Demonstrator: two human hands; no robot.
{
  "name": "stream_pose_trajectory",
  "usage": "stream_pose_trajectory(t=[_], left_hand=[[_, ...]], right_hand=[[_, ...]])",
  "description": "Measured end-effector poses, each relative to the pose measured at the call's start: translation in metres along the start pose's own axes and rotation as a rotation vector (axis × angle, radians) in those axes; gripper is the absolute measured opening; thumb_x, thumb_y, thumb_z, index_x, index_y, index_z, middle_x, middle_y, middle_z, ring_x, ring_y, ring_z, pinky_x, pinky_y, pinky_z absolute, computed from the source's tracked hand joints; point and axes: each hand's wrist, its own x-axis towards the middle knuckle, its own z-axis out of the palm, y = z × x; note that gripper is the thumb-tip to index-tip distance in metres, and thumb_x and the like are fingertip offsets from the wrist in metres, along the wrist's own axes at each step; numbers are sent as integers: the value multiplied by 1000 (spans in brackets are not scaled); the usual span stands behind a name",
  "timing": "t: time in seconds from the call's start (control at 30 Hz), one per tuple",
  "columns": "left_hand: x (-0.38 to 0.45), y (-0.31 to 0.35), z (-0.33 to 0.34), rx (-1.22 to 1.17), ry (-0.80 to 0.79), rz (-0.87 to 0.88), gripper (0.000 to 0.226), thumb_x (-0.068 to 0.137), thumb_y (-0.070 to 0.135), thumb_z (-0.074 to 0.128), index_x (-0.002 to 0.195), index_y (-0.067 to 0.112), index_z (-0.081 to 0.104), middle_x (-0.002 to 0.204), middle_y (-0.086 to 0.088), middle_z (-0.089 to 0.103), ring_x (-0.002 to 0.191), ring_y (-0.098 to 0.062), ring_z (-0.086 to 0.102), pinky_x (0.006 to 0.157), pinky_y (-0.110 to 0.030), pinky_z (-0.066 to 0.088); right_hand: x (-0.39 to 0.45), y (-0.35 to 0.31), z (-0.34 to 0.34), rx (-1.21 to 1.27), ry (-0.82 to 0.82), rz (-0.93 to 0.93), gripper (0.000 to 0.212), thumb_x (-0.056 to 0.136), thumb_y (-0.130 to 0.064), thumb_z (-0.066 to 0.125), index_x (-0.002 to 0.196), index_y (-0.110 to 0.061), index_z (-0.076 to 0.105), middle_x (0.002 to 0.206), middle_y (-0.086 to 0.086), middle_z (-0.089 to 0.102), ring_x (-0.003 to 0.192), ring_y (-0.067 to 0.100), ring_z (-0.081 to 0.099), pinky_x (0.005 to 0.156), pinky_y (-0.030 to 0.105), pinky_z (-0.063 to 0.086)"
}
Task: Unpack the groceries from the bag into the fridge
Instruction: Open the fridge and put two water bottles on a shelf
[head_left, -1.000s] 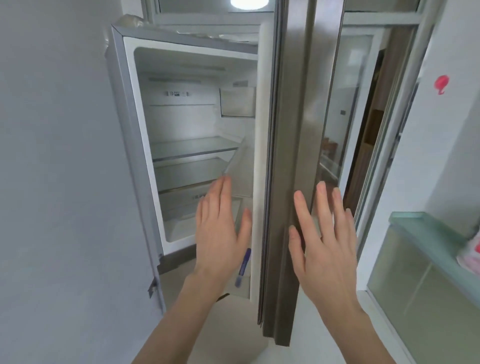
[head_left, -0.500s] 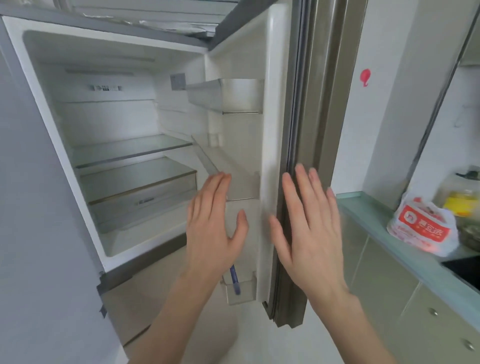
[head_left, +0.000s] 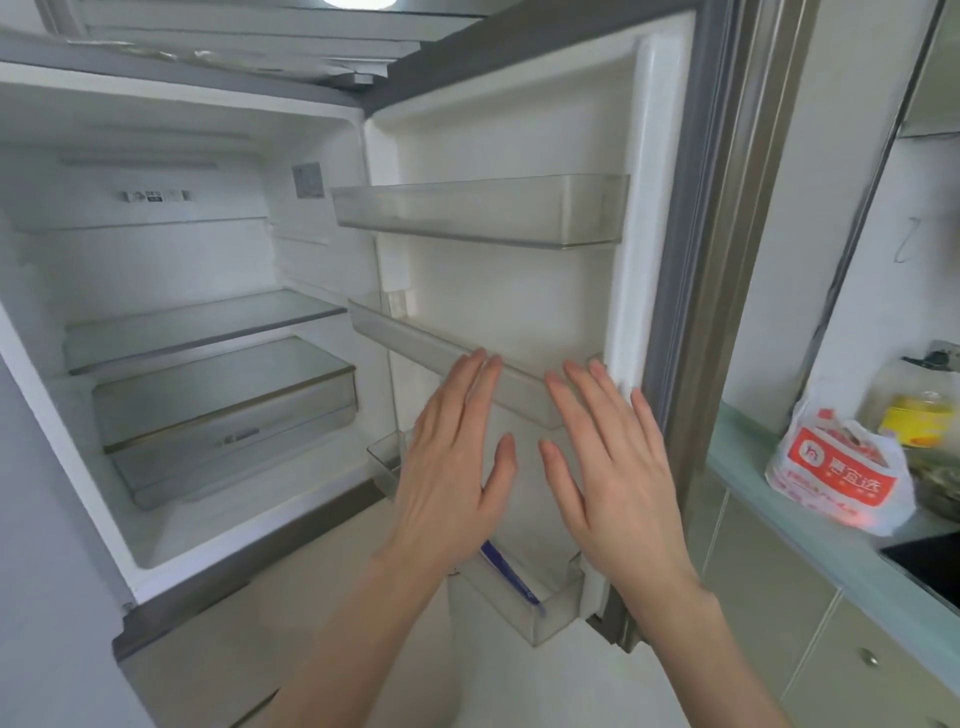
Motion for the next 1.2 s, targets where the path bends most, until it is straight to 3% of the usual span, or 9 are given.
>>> stream_pose_trajectory(t=[0.13, 0.33, 0.57, 0.9, 1.2], left_hand=[[26, -9, 28, 106, -37, -7, 65, 106, 38, 43, 163, 20, 18, 171, 0, 17, 159, -17, 9, 127, -49, 17], [56, -7, 81, 243, -51, 17, 66, 105, 45, 38, 162, 18, 21, 171, -4, 17, 159, -21, 9, 127, -53, 10], [94, 17, 140, 284, -27, -34, 73, 93, 39, 54, 158, 14, 32, 164, -9, 32, 156, -24, 21, 125, -55, 17], [139, 6, 170, 398, -105, 35, 69, 95, 43, 50, 157, 17, 35, 158, -10, 40, 151, -30, 33, 122, -57, 23], [157, -26, 179, 427, -143, 40, 71, 95, 43, 49, 159, 15, 32, 159, -10, 38, 150, -31, 33, 121, -58, 25]], right_hand=[[6, 40, -1, -19, 36, 38, 48, 108, -32, 44, 153, -16, 44, 160, 0, 42, 155, 15, 26, 128, 48, 15], [17, 107, 3, -129, 56, 36, 50, 107, -36, 48, 151, -13, 47, 158, 3, 45, 153, 17, 33, 126, 53, 17], [48, 158, 32, -181, 45, -3, 51, 106, -32, 50, 152, -10, 47, 153, 9, 51, 148, 30, 39, 125, 50, 24], [80, 217, 63, -173, 18, 94, 48, 103, -21, 53, 148, -6, 49, 151, 12, 52, 149, 29, 37, 125, 48, 24], [94, 229, 92, -237, 27, 200, 57, 106, -39, 51, 150, -4, 46, 156, 13, 47, 151, 28, 35, 125, 45, 25]])
